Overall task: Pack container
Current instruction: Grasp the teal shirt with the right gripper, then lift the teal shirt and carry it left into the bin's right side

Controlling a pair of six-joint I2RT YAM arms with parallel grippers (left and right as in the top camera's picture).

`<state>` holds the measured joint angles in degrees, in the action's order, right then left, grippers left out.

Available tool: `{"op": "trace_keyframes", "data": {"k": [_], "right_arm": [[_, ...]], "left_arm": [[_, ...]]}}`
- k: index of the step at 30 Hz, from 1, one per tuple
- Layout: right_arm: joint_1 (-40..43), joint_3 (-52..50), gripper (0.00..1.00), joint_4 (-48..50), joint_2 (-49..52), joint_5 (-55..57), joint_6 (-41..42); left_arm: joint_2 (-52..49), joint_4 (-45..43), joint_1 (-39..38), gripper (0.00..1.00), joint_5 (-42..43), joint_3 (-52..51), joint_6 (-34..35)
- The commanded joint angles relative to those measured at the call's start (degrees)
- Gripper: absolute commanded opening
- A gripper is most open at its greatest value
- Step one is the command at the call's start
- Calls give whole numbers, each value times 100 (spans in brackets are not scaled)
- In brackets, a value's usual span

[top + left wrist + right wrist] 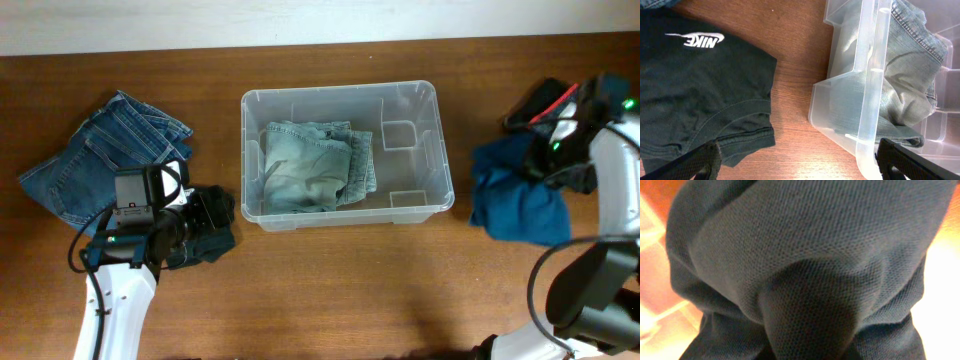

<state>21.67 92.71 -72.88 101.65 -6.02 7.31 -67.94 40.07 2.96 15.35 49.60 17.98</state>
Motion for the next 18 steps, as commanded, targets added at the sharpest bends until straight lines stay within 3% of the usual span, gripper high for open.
{"op": "trace_keyframes", "data": {"k": [1, 12, 18], "right_arm": [[-299, 977, 4, -369, -470, -111, 26], [-2048, 2922, 4, -739, -800, -835, 28], [-2911, 3104, 4, -540, -748, -1049, 271]], "left_arm": [[4, -11, -20, 99, -39, 24, -92], [4, -11, -20, 99, -39, 24, -92], [2, -11, -20, 99, -39, 24, -92]]}}
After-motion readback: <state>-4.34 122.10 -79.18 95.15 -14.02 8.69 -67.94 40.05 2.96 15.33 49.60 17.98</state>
